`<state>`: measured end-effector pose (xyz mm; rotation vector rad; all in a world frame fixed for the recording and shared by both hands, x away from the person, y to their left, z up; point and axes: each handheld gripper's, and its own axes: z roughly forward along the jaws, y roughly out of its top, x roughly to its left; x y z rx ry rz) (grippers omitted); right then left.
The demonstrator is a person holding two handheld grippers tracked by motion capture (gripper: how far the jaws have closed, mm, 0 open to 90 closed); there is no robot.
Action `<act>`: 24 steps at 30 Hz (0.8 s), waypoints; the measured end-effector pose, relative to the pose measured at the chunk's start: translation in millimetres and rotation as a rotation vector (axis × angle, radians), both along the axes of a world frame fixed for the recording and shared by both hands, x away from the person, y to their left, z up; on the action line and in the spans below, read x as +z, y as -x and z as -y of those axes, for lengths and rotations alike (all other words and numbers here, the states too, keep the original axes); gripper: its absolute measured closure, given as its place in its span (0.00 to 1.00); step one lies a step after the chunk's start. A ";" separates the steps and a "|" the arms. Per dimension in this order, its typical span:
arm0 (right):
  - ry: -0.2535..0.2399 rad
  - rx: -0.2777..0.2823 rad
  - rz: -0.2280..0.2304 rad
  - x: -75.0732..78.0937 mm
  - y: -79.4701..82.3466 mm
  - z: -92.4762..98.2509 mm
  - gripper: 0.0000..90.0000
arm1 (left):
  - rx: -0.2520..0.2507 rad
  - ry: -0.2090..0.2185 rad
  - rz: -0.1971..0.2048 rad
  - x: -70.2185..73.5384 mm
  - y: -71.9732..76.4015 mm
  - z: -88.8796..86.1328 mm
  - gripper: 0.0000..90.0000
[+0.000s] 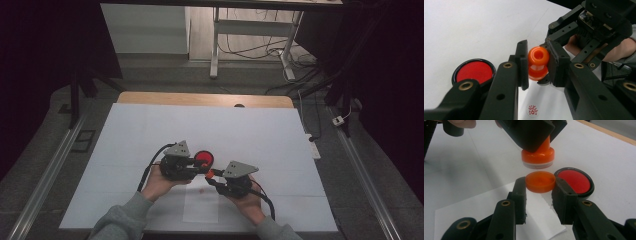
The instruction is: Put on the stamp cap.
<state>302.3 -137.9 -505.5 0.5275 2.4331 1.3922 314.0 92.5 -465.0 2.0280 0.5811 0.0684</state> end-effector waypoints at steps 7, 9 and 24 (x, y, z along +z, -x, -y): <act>-0.012 0.004 -0.003 0.8 -0.6 -2.0 0.71 | 0.002 0.001 0.003 -0.3 0.2 0.3 0.80; -0.013 0.007 -0.005 1.3 -0.7 -2.4 0.71 | 0.001 0.002 0.002 -0.7 0.3 0.8 0.80; -0.026 0.006 -0.005 2.3 -1.1 -4.4 0.71 | 0.001 -0.004 -0.001 -3.0 -0.4 1.1 0.80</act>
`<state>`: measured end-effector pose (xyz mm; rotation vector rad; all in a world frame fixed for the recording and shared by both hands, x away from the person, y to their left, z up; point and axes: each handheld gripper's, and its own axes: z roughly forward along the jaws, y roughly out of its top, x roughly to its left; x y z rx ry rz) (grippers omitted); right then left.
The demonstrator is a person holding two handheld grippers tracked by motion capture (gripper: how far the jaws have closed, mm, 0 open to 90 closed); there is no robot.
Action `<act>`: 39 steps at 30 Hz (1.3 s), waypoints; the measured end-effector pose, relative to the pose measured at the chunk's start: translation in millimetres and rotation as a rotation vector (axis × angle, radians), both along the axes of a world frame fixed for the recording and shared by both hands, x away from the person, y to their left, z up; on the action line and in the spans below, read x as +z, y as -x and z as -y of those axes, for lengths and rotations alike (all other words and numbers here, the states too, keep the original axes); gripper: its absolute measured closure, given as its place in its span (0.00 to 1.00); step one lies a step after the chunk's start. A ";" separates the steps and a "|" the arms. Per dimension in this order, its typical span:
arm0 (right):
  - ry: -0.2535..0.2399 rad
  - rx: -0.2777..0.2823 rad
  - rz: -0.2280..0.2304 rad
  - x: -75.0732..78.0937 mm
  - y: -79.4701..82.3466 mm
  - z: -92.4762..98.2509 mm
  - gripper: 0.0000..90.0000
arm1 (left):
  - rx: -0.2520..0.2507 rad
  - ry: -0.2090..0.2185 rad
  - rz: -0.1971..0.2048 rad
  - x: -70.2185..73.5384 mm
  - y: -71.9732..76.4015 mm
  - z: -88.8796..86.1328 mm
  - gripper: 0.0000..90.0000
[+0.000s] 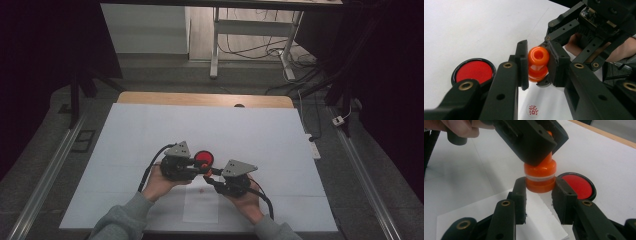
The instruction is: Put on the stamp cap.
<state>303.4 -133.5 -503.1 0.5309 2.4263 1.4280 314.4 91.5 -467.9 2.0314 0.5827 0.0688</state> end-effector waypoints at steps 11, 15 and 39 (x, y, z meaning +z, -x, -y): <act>-0.007 -0.001 0.001 0.8 -0.1 0.2 0.71 | 0.002 -0.001 -0.001 -0.8 -0.2 0.0 0.80; -0.007 -0.001 0.001 0.8 0.0 0.2 0.71 | 0.000 -0.002 -0.002 -1.3 -0.1 0.6 0.80; -0.013 -0.004 0.012 2.4 2.1 0.7 0.72 | -0.003 0.012 -0.005 -2.9 0.2 0.3 0.80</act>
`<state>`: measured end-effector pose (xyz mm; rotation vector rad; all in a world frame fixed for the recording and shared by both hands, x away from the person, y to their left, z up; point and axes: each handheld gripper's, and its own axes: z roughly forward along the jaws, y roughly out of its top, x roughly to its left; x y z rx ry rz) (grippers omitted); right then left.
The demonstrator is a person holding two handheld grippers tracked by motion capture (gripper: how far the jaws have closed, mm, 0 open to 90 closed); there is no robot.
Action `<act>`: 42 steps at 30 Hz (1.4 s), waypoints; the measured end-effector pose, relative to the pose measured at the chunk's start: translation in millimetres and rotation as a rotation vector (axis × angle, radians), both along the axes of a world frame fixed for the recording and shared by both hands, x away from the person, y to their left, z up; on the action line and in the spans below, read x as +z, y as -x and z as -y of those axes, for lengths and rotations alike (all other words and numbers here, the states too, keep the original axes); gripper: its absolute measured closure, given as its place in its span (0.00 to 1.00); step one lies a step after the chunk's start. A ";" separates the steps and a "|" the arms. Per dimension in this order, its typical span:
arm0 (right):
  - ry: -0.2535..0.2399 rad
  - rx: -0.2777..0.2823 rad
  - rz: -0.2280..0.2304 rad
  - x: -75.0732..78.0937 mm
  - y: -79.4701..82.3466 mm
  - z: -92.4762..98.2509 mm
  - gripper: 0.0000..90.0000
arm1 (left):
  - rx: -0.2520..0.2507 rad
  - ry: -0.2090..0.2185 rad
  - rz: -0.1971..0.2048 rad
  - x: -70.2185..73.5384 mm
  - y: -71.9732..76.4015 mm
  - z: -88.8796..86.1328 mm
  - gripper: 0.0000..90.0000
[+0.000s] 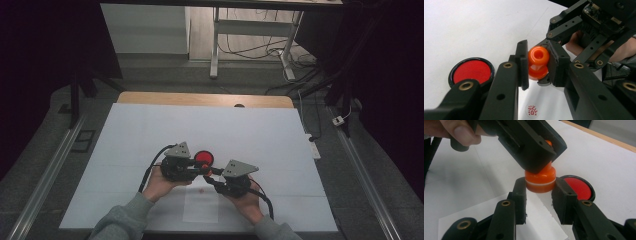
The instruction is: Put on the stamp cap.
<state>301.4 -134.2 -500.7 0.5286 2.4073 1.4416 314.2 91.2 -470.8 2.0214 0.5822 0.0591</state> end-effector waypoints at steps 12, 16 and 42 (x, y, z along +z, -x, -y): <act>0.004 -0.010 -0.009 0.8 1.3 -0.7 0.72 | -0.004 -0.008 0.017 -0.9 1.7 0.7 0.81; 0.000 -0.014 -0.013 1.1 1.6 -0.6 0.72 | -0.004 -0.016 0.040 -0.8 3.4 2.1 0.81; 0.000 -0.024 -0.032 1.1 1.5 2.2 0.72 | 0.005 0.004 0.053 -6.4 5.1 4.9 0.81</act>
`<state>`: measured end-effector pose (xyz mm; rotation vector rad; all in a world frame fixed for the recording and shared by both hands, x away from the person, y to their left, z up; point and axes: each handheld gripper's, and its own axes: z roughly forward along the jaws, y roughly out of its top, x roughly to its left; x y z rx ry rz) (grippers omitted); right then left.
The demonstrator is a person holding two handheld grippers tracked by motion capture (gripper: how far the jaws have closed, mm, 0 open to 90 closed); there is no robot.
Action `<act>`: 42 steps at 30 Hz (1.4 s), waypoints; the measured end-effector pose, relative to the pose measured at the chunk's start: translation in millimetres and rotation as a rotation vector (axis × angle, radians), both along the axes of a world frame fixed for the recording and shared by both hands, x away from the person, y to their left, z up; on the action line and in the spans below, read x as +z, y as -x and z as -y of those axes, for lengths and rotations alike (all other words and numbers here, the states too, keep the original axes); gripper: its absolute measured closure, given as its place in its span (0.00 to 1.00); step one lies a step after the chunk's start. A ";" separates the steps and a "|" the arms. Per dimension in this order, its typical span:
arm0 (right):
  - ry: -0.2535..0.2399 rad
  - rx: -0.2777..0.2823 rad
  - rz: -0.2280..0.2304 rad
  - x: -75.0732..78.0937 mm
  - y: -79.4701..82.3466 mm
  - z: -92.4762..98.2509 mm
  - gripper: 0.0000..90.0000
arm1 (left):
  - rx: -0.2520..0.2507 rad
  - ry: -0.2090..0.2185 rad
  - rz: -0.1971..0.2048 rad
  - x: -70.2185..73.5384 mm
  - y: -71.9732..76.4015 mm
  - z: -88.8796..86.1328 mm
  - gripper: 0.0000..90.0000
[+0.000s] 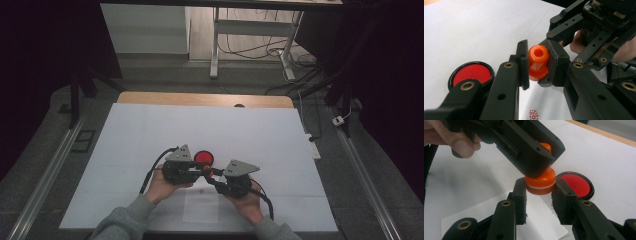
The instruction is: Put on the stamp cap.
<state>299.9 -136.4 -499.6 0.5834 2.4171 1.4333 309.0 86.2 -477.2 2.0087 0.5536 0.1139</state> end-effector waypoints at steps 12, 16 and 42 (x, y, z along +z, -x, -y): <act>-0.013 0.008 -0.001 0.2 -1.4 1.3 0.72 | 0.004 -0.006 0.016 3.5 0.5 0.7 0.81; -0.027 0.009 0.001 0.9 -1.6 2.5 0.71 | 0.003 0.004 0.017 5.1 0.5 -0.1 0.81; -0.016 0.001 0.009 -1.0 -2.8 6.2 0.60 | 0.001 0.023 0.018 9.3 0.9 -4.1 0.81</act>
